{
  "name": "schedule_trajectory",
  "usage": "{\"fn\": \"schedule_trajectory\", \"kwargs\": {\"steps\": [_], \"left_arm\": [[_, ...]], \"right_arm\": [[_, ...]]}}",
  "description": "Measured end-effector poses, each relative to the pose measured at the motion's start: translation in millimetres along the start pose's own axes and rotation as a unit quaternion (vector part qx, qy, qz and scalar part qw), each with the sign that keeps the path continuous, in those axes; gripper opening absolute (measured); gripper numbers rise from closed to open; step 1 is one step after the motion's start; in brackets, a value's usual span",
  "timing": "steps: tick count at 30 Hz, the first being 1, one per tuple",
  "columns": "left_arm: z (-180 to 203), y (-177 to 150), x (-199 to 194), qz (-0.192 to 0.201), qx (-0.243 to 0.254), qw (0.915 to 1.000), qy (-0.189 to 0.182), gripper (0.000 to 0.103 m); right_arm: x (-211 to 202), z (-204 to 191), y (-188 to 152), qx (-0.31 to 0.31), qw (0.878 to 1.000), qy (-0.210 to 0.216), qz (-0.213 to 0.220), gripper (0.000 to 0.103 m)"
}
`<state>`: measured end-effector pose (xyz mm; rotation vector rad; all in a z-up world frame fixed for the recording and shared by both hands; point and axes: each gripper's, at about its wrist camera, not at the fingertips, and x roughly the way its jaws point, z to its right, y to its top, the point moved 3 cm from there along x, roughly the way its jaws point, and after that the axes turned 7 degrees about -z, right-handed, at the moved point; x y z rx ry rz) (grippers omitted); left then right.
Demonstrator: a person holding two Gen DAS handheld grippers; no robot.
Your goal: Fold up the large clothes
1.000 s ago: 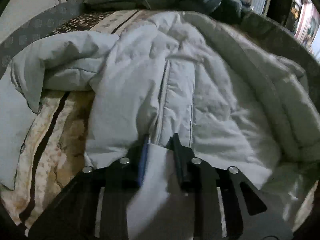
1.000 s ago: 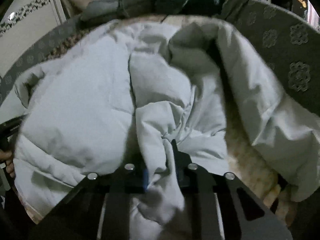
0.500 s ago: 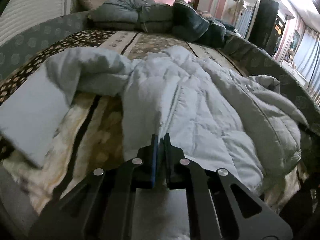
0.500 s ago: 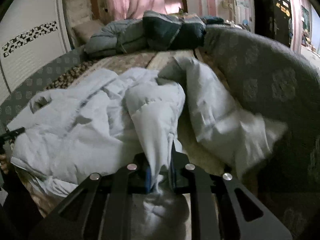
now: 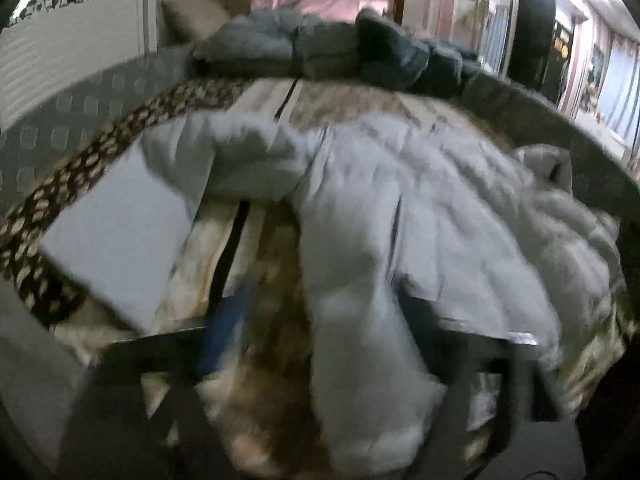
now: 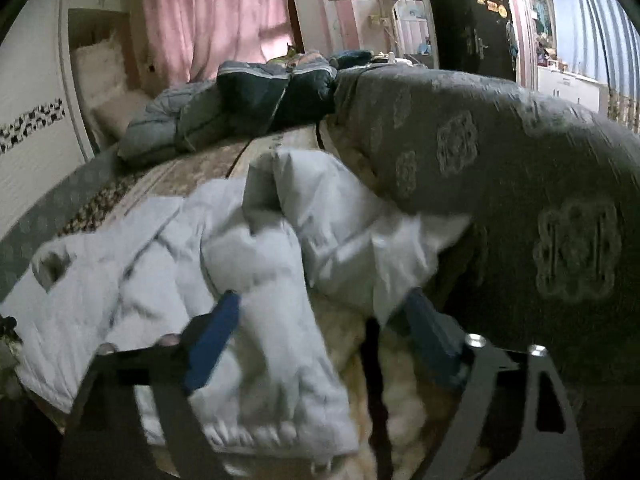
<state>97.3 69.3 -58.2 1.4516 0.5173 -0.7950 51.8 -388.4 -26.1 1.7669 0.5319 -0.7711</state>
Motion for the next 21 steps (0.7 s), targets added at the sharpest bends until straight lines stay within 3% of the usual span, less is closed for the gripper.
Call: {"fn": "schedule_trajectory", "kwargs": {"steps": [2,4,10,14,15,17,19,21], "left_arm": [[5.2,16.1,13.6,-0.01,-0.017,0.9997,-0.016,0.09],[6.2,21.0,25.4,-0.025,-0.045,0.9985,-0.02,0.097],[28.2,-8.0,92.9,-0.132,-0.114,0.9831,-0.056,0.1],[53.7,-28.0,114.2,-0.141,-0.062,0.988,-0.01,0.1],[55.9,-30.3,117.7,-0.135,-0.054,0.9894,-0.002,0.1],[53.0,-30.7,120.5,-0.125,-0.055,0.9907,0.001,0.09],[45.7,-27.8,122.4,-0.113,-0.065,0.9915,0.002,0.063],[38.8,-22.3,120.6,-0.104,-0.078,0.9915,-0.002,0.048]], "right_arm": [[16.4,-2.5,13.2,-0.003,1.0,0.008,-0.02,0.091],[32.7,-9.4,12.0,-0.022,0.999,0.01,-0.041,0.091],[109.0,-34.7,-25.3,-0.051,0.987,0.0,-0.15,0.091],[124.6,-54.1,-53.6,-0.074,0.986,-0.007,-0.149,0.089],[123.4,-58.0,-56.6,-0.083,0.986,-0.009,-0.142,0.082],[119.9,-61.9,-59.8,-0.092,0.986,-0.001,-0.136,0.063],[116.5,-58.8,-58.6,-0.085,0.987,0.018,-0.133,0.041],[109.2,-56.0,-56.5,-0.071,0.989,0.033,-0.124,0.032]]}}
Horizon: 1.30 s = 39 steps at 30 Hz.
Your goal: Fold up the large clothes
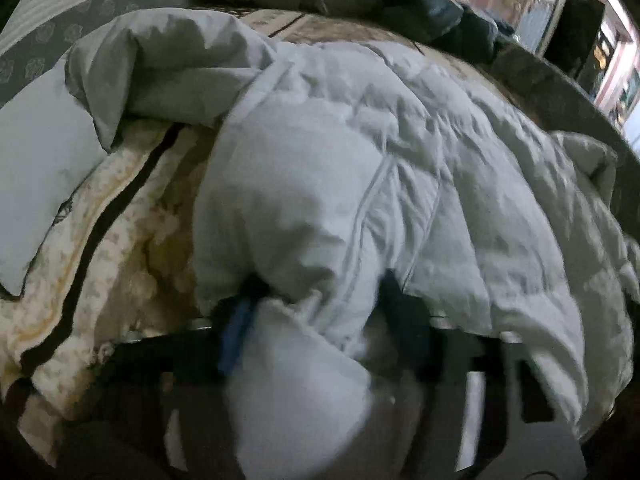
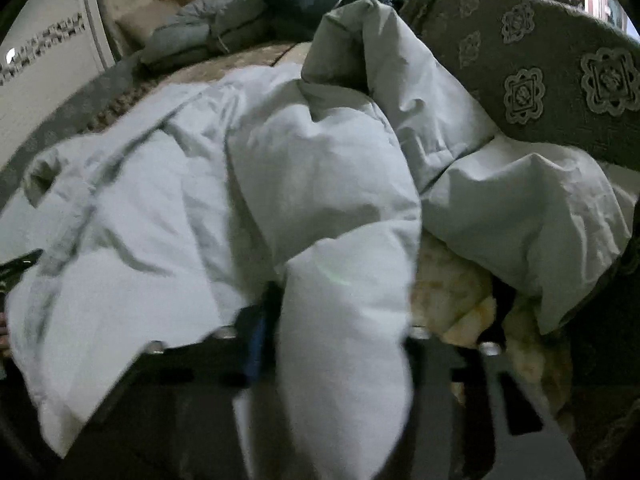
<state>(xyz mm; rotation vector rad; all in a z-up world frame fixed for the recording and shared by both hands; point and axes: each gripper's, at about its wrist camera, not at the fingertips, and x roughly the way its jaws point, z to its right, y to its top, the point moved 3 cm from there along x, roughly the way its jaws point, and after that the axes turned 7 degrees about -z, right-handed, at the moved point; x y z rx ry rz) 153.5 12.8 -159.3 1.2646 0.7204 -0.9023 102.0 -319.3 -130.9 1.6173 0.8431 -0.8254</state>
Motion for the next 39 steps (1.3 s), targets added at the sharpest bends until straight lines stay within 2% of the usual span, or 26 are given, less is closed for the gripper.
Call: {"fn": "schedule_trajectory", "kwargs": {"steps": [1,2,4,6,8,10,13,14,17,18,19,20,21,22,23,24,26,28,30,32,33,35,37,39], "left_arm": [[-0.7,1.9,-0.5,0.004,0.001,1.0,0.0,0.041],[0.7,3.6,-1.2,0.011,0.007,0.9999,0.004,0.039],[6.5,11.1,-5.1,0.034,0.048,0.9976,0.036,0.031],[2.4,17.8,-12.0,0.061,0.072,0.9934,0.065,0.028],[-12.2,25.9,-20.1,0.077,0.07,0.9913,0.08,0.027],[-31.9,32.8,-24.6,0.08,0.06,0.9906,0.093,0.027],[-56.3,26.6,-34.8,0.065,0.037,0.994,0.08,0.027],[-56.7,19.2,-38.9,0.056,0.045,0.9948,0.072,0.026],[-45.6,8.9,-55.9,0.066,0.061,0.995,0.043,0.028],[-46.9,6.1,-68.9,0.075,0.055,0.9951,0.032,0.033],[-49.5,4.9,-81.8,0.085,0.047,0.995,0.027,0.037],[-50.8,5.7,-91.5,0.091,0.039,0.9948,0.02,0.043],[-58.5,6.4,-108.9,0.106,0.025,0.994,0.013,0.06],[-62.4,8.6,-122.2,0.122,0.016,0.9923,0.012,0.082],[-64.3,14.4,-132.2,0.136,0.011,0.9904,0.02,0.092],[-72.3,20.8,-143.6,0.155,0.006,0.9872,0.038,0.098],[-82.5,44.1,-148.6,0.168,0.006,0.9843,0.054,0.098],[-96.4,65.5,-146.8,0.167,0.0,0.9844,0.057,0.098],[-107.6,92.9,-140.9,0.163,-0.02,0.9854,0.044,0.098],[-111.5,114.1,-131.5,0.154,-0.032,0.9871,0.032,0.099],[-111.3,127.9,-121.6,0.143,-0.031,0.9885,0.036,0.099],[-105.1,144.7,-103.0,0.131,-0.024,0.9904,0.037,0.099],[-92.0,163.5,-72.7,0.111,-0.028,0.9932,0.022,0.099],[-84.1,174.7,-37.3,0.067,-0.036,0.9971,0.007,0.098]], "right_arm": [[-5.9,-0.5,-1.8,0.006,1.0,0.003,0.013,0.027],[-12.4,-3.4,-2.3,0.009,1.0,0.0,0.028,0.026],[-30.5,-10.7,-9.7,0.025,0.998,-0.01,0.062,0.02],[-48.5,-23.0,-19.4,0.044,0.996,0.001,0.083,0.018],[-62.7,-44.1,-31.7,0.036,0.996,0.011,0.087,0.017],[-69.7,-61.1,-49.0,0.02,0.997,0.022,0.074,0.016],[-66.1,-74.6,-67.1,0.005,0.999,0.021,0.049,0.017],[-69.8,-70.8,-70.0,0.007,0.998,0.016,0.055,0.018],[-88.3,-58.7,-58.5,0.025,0.995,-0.018,0.096,0.036],[-94.4,-54.9,-56.3,0.029,0.994,-0.025,0.106,0.054],[-108.0,-50.7,-51.1,0.039,0.99,-0.043,0.131,0.077],[-117.1,-46.5,-46.7,0.044,0.986,-0.053,0.149,0.083],[-124.7,-42.8,-41.0,0.046,0.984,-0.06,0.163,0.086],[-130.5,-37.0,-31.6,0.045,0.982,-0.07,0.169,0.088],[-132.5,-31.0,-23.9,0.041,0.982,-0.078,0.167,0.089],[-130.6,-26.6,-13.7,0.033,0.982,-0.086,0.165,0.089],[-127.1,-22.7,10.2,0.005,0.977,-0.112,0.18,0.089],[-118.1,-20.4,37.0,-0.015,0.979,-0.112,0.172,0.09],[-106.3,-19.3,65.1,-0.022,0.983,-0.096,0.157,0.091],[-89.3,-19.5,98.4,-0.017,0.99,-0.046,0.133,0.091],[-82.3,-18.5,105.1,-0.011,0.991,-0.039,0.127,0.091],[-52.1,-21.4,125.6,0.001,0.997,-0.021,0.079,0.091],[-10.1,-21.8,138.4,0.023,1.0,0.015,0.003,0.091],[28.0,-21.9,142.4,0.029,0.998,0.014,-0.046,0.091]]}}
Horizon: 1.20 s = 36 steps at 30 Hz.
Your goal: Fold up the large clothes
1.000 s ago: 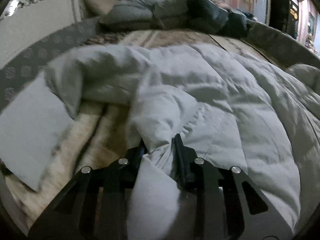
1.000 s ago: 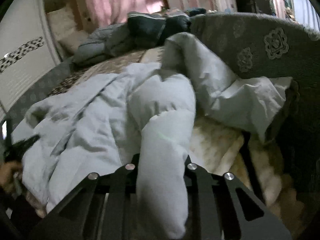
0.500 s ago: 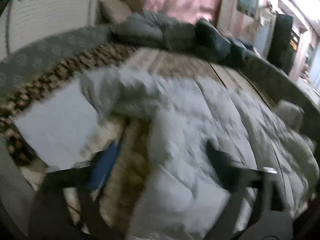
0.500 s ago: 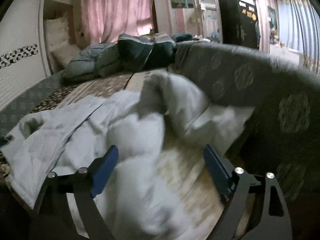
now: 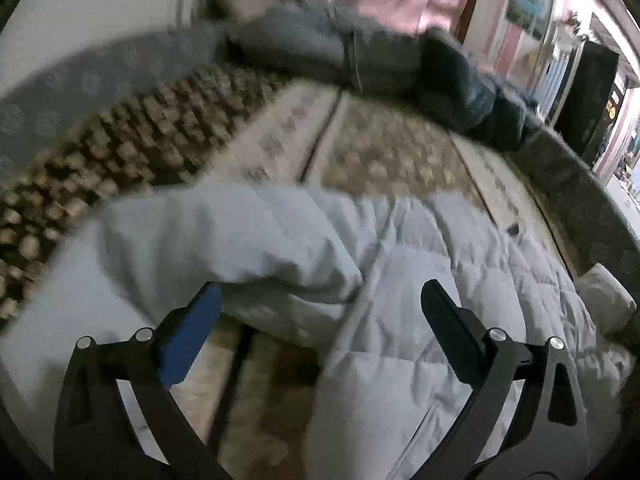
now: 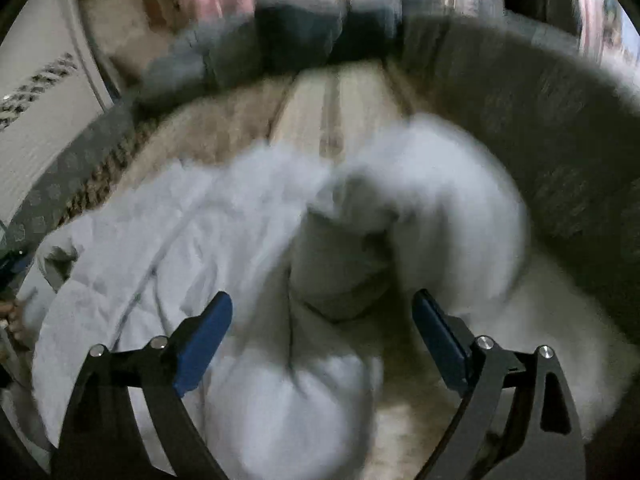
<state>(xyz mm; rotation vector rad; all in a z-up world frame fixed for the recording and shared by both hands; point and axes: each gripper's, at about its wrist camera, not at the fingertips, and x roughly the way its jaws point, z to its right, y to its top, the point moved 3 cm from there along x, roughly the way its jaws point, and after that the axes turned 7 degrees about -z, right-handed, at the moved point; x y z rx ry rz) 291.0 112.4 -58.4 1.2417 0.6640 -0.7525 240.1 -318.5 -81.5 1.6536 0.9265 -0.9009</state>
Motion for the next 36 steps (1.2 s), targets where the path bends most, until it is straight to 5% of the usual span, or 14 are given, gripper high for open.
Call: {"fn": "schedule_trajectory", "kwargs": {"steps": [6,11,12,13,14,16,17,19,21,26,29,33,35,36], "left_arm": [[25.4,3.1,98.5,-0.096,0.02,0.9949,0.025,0.097],[17.1,17.8,151.6,-0.133,-0.033,0.9899,0.035,0.098],[16.0,22.4,157.2,-0.135,-0.045,0.9894,0.033,0.098],[14.5,25.6,160.4,-0.134,-0.053,0.9891,0.03,0.097],[14.1,31.0,162.2,-0.125,-0.066,0.9897,0.022,0.093],[7.3,36.0,166.9,-0.116,-0.084,0.9896,0.016,0.047],[2.3,37.3,169.0,-0.116,-0.089,0.9892,0.017,0.033],[-6.9,41.0,165.5,-0.105,-0.097,0.9897,-0.001,0.015],[-2.3,50.2,154.6,-0.08,-0.074,0.994,0.006,0.01],[27.3,93.1,96.9,0.042,-0.024,0.9988,0.011,0.008],[50.1,109.3,77.5,0.103,0.023,0.9935,0.043,0.008],[36.9,105.3,105.3,0.058,-0.01,0.9978,0.03,0.025],[32.2,92.8,106.0,0.048,-0.012,0.9983,0.03,0.038],[33.0,84.8,102.4,0.054,-0.007,0.9981,0.028,0.056]], "right_arm": [[46.6,7.6,18.4,0.01,0.999,-0.047,-0.019,0.091],[50.3,21.4,36.0,0.046,0.998,-0.037,0.02,0.087],[52.9,24.8,39.1,0.05,0.998,-0.032,0.021,0.067],[55.6,28.9,43.1,0.052,0.998,-0.021,0.021,0.033],[59.7,29.5,45.9,0.046,0.999,-0.014,0.018,0.031],[68.4,25.9,45.6,0.023,1.0,-0.016,0.01,0.02],[68.1,24.8,45.1,0.011,1.0,-0.022,0.012,0.018],[61.2,26.3,52.1,0.004,0.999,-0.028,0.03,0.013],[35.6,26.9,69.2,-0.002,0.994,-0.058,0.088,0.011],[-31.3,-1.3,114.9,-0.047,0.965,-0.142,0.216,0.01],[-33.6,-16.0,128.7,-0.083,0.949,-0.2,0.228,0.011],[7.9,15.4,118.7,-0.03,0.983,-0.146,0.111,0.056],[-2.2,26.2,84.3,-0.005,0.988,-0.103,0.112,0.073],[-6.2,28.1,72.8,-0.001,0.989,-0.098,0.114,0.081]]}}
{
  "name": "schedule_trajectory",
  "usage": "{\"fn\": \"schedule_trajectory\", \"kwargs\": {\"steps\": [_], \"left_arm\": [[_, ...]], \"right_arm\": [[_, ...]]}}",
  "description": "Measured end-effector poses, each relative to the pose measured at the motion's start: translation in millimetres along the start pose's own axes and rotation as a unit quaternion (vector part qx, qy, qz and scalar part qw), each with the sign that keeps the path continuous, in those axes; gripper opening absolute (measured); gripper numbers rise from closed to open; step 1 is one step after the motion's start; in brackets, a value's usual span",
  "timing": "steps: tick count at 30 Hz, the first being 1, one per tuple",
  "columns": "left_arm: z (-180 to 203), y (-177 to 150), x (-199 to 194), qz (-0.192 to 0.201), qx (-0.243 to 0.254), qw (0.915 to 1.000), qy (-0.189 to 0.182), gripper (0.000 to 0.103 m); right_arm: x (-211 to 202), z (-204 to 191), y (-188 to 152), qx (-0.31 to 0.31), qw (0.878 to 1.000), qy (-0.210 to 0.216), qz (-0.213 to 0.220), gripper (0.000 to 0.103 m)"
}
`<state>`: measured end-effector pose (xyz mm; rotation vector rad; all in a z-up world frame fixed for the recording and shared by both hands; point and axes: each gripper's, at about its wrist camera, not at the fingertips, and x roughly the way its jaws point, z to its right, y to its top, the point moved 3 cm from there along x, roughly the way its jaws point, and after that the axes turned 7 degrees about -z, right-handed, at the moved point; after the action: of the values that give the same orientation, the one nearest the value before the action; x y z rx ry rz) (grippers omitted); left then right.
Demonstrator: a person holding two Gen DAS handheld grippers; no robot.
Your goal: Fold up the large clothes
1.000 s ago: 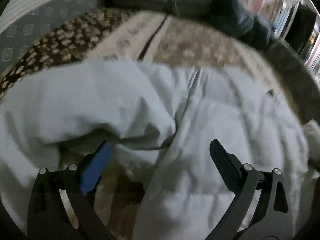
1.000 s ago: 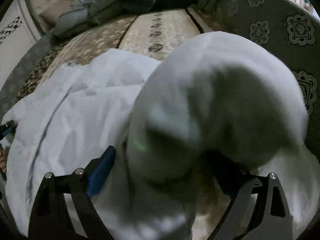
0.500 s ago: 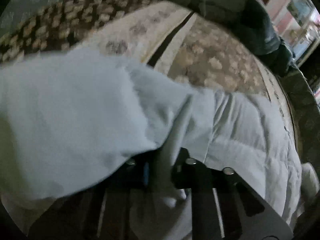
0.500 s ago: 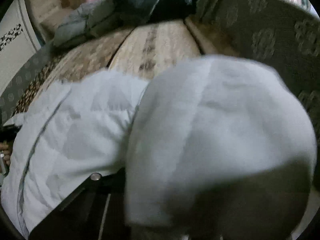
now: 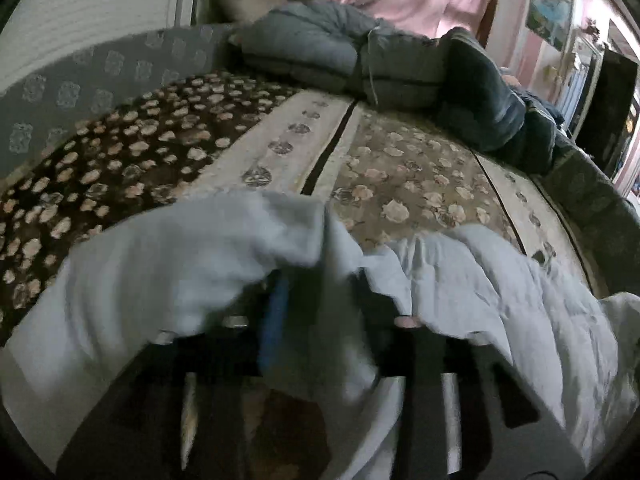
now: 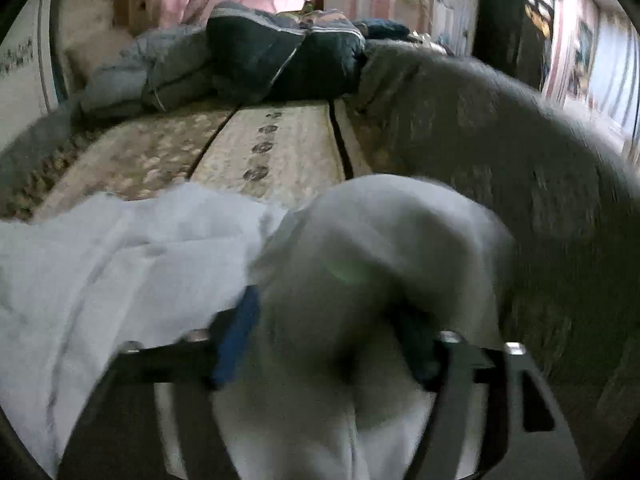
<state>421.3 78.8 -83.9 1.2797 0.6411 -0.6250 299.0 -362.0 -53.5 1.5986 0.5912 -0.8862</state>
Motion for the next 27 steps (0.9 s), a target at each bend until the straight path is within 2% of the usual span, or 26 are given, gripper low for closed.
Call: {"fn": "schedule_trajectory", "kwargs": {"steps": [1,2,3,4,5,8,11,14,16,17,18,19,21,23,26,27], "left_arm": [[0.8,-6.2,-6.8,0.006,0.007,0.9999,-0.008,0.064],[2.0,-12.0,-14.9,0.01,0.014,0.9998,-0.013,0.067],[2.2,-22.3,-30.5,0.017,0.026,0.9992,-0.024,0.074],[2.4,-27.4,-39.1,0.023,0.033,0.9988,-0.03,0.079],[1.4,-39.3,-54.7,0.034,0.044,0.998,-0.03,0.081],[-4.5,-62.0,-84.6,0.049,0.061,0.9966,-0.028,0.086],[-11.1,-83.2,-108.1,0.05,0.047,0.9969,-0.038,0.09],[-15.3,-98.5,-123.4,0.041,0.026,0.9976,-0.049,0.094],[-16.9,-105.2,-127.7,0.035,0.032,0.9978,-0.047,0.094],[-14.6,-105.7,-127.2,0.03,0.036,0.9978,-0.047,0.094],[-10.4,-106.7,-128.0,0.025,0.041,0.9977,-0.049,0.094],[-6.4,-106.2,-129.7,0.025,0.045,0.9973,-0.051,0.094],[0.2,-104.4,-139.3,0.03,0.056,0.9963,-0.057,0.094],[5.9,-97.3,-144.9,0.034,0.065,0.9953,-0.063,0.094],[11.0,-80.4,-154.8,0.045,0.071,0.9944,-0.064,0.094],[11.6,-70.6,-161.8,0.054,0.065,0.9939,-0.07,0.094]], "right_arm": [[-13.1,6.0,-20.3,0.01,1.0,0.004,0.003,0.084],[-24.4,12.8,-36.9,0.018,1.0,0.007,0.007,0.084],[-40.0,23.2,-60.0,0.033,0.999,-0.004,0.014,0.085],[-47.6,30.0,-73.8,0.038,0.999,-0.02,0.016,0.086],[-54.0,38.1,-90.3,0.035,0.998,-0.045,0.016,0.086],[-58.9,49.5,-126.2,-0.012,0.993,-0.12,-0.003,0.086],[-50.4,58.5,-140.3,-0.03,0.991,-0.127,-0.025,0.086],[-34.2,63.0,-135.7,-0.023,0.991,-0.124,-0.041,0.086],[-24.6,71.2,-134.3,-0.013,0.991,-0.12,-0.054,0.085],[-18.7,74.2,-131.4,-0.005,0.991,-0.119,-0.061,0.079],[-13.8,77.5,-131.5,0.005,0.99,-0.12,-0.073,0.043],[-9.5,83.8,-128.4,0.024,0.99,-0.113,-0.085,0.024],[-16.1,91.8,-114.7,0.044,0.99,-0.105,-0.083,0.013],[-35.1,92.9,-99.4,0.034,0.991,-0.119,-0.057,0.009],[-85.1,100.8,-64.3,0.055,0.989,-0.132,0.022,0.009],[-111.6,106.8,-48.4,0.077,0.986,-0.134,0.064,0.009]]}}
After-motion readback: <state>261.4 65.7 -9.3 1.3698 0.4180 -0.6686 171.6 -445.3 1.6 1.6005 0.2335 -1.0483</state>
